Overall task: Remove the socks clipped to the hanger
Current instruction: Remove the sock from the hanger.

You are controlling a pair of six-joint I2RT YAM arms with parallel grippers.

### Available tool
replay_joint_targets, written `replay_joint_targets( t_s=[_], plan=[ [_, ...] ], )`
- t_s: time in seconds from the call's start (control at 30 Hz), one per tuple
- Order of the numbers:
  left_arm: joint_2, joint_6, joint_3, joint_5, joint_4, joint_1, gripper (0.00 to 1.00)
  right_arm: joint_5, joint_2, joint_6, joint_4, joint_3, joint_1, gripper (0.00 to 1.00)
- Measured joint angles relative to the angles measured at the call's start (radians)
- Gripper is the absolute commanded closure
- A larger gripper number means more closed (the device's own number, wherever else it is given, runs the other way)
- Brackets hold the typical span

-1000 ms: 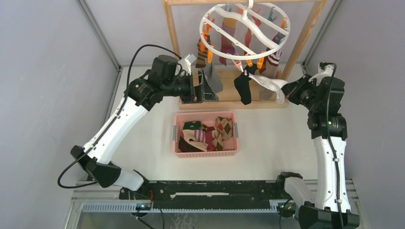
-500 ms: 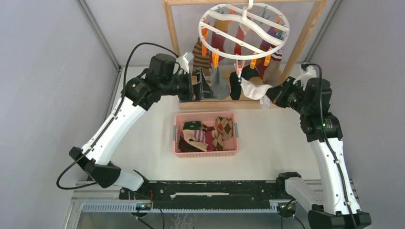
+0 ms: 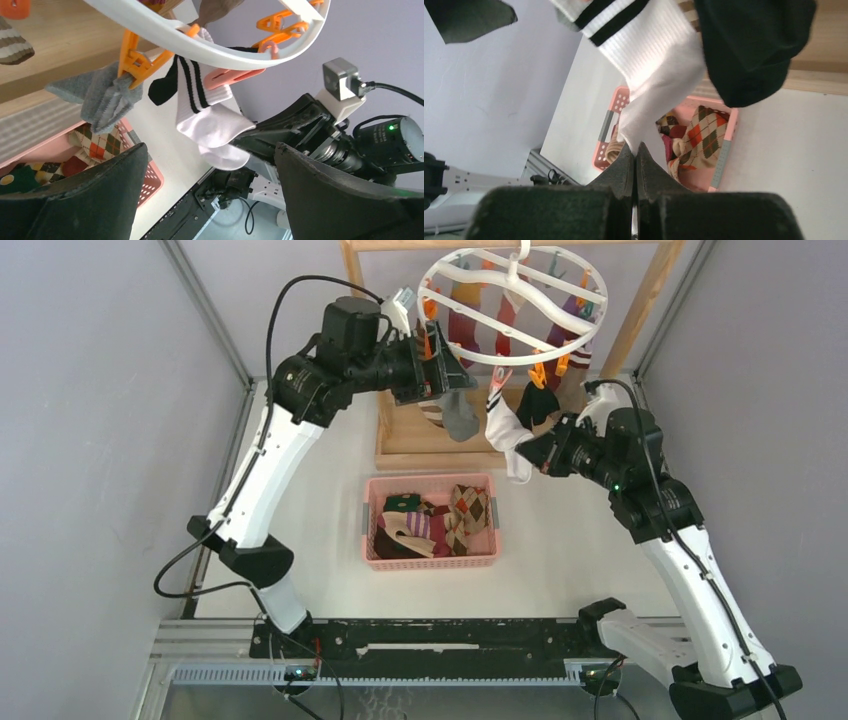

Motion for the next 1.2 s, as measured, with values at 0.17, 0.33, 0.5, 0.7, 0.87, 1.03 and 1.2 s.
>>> replay_joint_targets(
  t_s=[0.17, 0.33, 0.5, 0.7, 0.87, 1.03, 1.2],
  plan=[
    [0.014, -0.006, 0.032, -0.039, -0.009, -0.033, 0.0, 0.014, 0.026, 0.0, 0.018, 0.0, 0.07, 1.0],
    [-0.011, 0.031, -0.013, -0.123, 0.026, -0.092, 0.0, 0.019, 0.047, 0.0, 0.04, 0.0, 0.103, 1.0],
    [-0.138, 0.111, -0.212, -0.21, 0.129, -0.15, 0.0, 0.022, 0.046, 0.0, 0.041, 0.0, 0.124, 1.0],
    [-0.24, 0.262, -0.343, -0.327, 0.235, -0.188, 0.0, 0.026, 0.033, 0.0, 0.023, 0.0, 0.141, 1.0],
    [-0.306, 0.336, -0.48, -0.335, 0.356, -0.204, 0.0, 0.025, 0.026, 0.0, 0.022, 0.0, 0.141, 1.0],
    [-0.283, 0.369, -0.484, -0.321, 0.418, -0.206, 0.03, 0.022, 0.026, 0.0, 0.022, 0.0, 0.142, 1.0],
    [-0.259, 0.399, -0.483, -0.313, 0.463, -0.21, 0.27, 0.018, 0.026, 0.001, 0.021, 0.0, 0.145, 1.0]
  ],
)
